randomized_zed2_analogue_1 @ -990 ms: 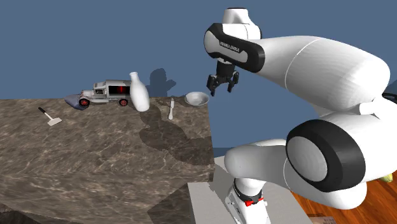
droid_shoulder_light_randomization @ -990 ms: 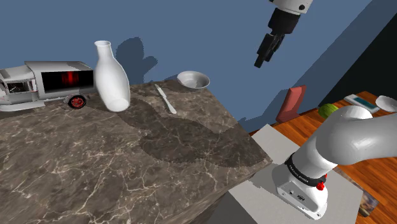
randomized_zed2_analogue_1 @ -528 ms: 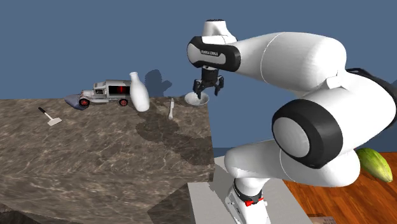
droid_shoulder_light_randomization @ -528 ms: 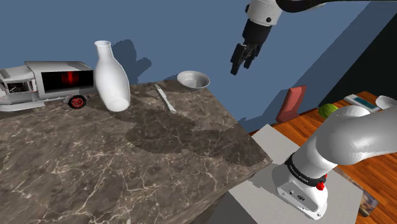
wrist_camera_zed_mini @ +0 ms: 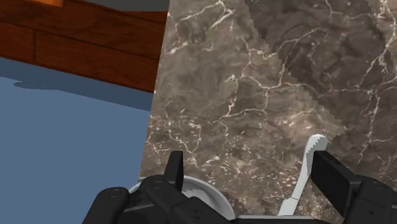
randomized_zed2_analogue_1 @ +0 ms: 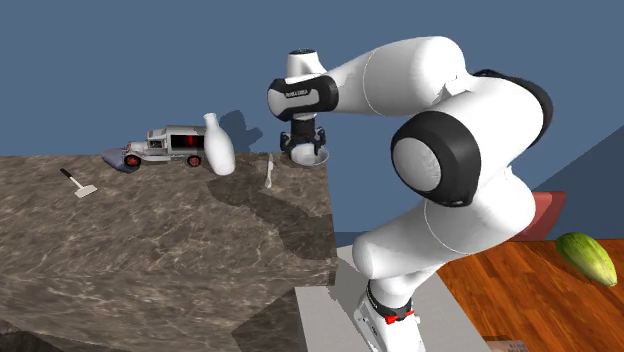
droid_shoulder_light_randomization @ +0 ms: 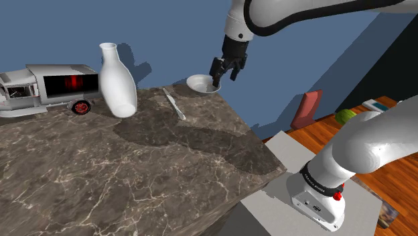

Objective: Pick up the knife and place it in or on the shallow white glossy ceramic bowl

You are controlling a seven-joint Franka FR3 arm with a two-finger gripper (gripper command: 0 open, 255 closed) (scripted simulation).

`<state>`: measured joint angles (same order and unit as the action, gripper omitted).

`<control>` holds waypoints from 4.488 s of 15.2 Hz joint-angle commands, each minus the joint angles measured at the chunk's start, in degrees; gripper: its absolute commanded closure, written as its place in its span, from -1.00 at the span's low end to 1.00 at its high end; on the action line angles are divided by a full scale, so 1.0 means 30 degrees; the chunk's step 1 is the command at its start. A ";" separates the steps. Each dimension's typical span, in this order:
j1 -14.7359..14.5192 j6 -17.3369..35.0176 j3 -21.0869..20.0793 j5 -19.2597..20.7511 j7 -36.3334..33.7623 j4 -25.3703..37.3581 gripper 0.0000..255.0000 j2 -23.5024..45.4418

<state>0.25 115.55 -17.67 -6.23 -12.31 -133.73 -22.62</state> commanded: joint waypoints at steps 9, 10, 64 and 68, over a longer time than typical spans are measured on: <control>0.0336 0.2730 -0.2446 0.3718 -0.6351 0.4821 -1.00 0.8046; 0.0226 0.2809 -0.2513 0.4245 -0.7007 0.5456 -1.00 0.8888; -0.1133 -0.0699 -0.2311 0.6471 -0.9745 1.2649 1.00 1.3241; -0.0431 -0.0670 -0.2129 0.6071 -0.8786 1.2082 1.00 1.2528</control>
<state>-1.84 113.15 -24.31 12.33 -39.74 -96.64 15.57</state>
